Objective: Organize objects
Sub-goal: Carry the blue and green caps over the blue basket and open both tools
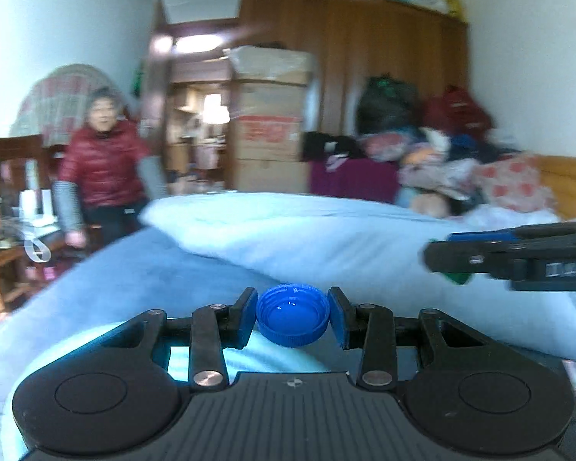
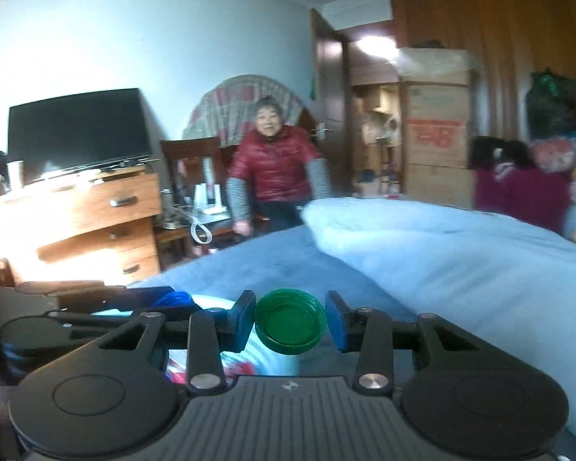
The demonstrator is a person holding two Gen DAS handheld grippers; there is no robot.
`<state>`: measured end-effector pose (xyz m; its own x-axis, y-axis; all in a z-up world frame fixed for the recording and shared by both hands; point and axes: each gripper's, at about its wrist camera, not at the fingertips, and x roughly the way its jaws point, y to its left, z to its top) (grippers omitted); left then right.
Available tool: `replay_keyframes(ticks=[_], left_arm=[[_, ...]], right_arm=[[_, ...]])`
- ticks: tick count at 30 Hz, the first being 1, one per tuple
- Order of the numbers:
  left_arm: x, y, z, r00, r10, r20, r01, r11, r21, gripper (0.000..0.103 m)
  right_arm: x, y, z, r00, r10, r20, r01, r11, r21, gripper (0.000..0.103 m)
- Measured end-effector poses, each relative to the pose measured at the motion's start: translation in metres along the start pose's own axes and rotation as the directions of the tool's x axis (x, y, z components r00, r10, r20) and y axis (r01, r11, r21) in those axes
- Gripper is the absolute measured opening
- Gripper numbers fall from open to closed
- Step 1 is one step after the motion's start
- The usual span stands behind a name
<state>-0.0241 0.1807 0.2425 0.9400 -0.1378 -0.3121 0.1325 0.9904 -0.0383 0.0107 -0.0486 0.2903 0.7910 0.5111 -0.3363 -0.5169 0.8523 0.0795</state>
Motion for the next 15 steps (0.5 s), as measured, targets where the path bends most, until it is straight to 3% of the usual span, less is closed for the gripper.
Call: replay_keyframes(ticks=[4, 7, 15], left_arm=[[0.000, 0.054, 0.007, 0.994, 0.094, -0.059, -0.097, 0.994, -0.042, 0.040], [0.003, 0.084, 0.002, 0.985, 0.124, -0.117, -0.134, 0.988, -0.079, 0.040], [0.006, 0.116, -0.014, 0.974, 0.138, -0.177, -0.154, 0.985, -0.082, 0.040]], right_arm=[[0.039, 0.039, 0.024, 0.994, 0.060, -0.090, -0.059, 0.998, 0.012, 0.043], [0.060, 0.063, 0.024, 0.986, 0.088, -0.145, -0.086, 0.996, 0.018, 0.043], [0.094, 0.114, 0.023, 0.974, 0.104, -0.201, -0.111, 0.993, -0.026, 0.043]])
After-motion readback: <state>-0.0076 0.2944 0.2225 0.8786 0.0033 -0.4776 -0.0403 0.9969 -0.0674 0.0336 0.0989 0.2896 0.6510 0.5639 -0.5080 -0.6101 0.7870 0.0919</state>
